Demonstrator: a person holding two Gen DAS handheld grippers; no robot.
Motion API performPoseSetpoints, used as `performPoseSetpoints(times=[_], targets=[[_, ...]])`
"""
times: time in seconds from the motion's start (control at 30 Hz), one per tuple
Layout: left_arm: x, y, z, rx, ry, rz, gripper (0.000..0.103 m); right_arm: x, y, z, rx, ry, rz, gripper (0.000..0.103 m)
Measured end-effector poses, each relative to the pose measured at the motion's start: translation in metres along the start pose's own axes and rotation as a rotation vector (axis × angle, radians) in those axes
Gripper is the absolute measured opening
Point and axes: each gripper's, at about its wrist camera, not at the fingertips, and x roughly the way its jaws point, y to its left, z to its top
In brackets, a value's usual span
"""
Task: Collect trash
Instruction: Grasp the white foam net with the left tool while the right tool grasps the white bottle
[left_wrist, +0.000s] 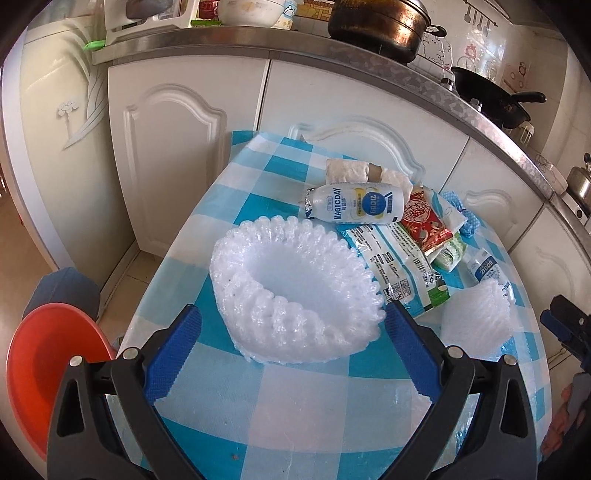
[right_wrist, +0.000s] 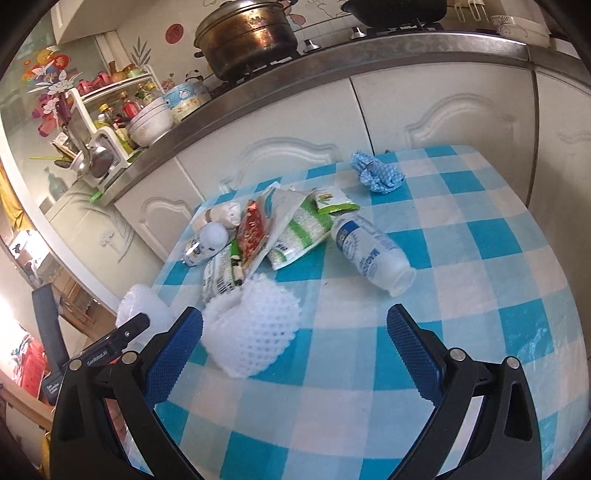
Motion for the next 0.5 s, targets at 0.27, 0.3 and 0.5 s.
performPoseSetpoints(times=[0.27, 0.3, 0.5], targets=[[0.016, 0.002, 0.004, -0.015, 0.044, -0.033, 0.084, 0.05, -0.026, 0.025, -0.047, 0.041, -0.054, 0.097], [0.017, 0.002, 0.004, -0.013, 0.045, -0.034, 0.084, 0.054, -0.026, 0.026, -0.057, 0.043, -0.059, 0.097], [0.021, -0.002, 0.005, 0.011, 0.039, -0.026, 0.075, 0.078, -0.028, 0.029, -0.092, 0.076, -0.087, 0.08]])
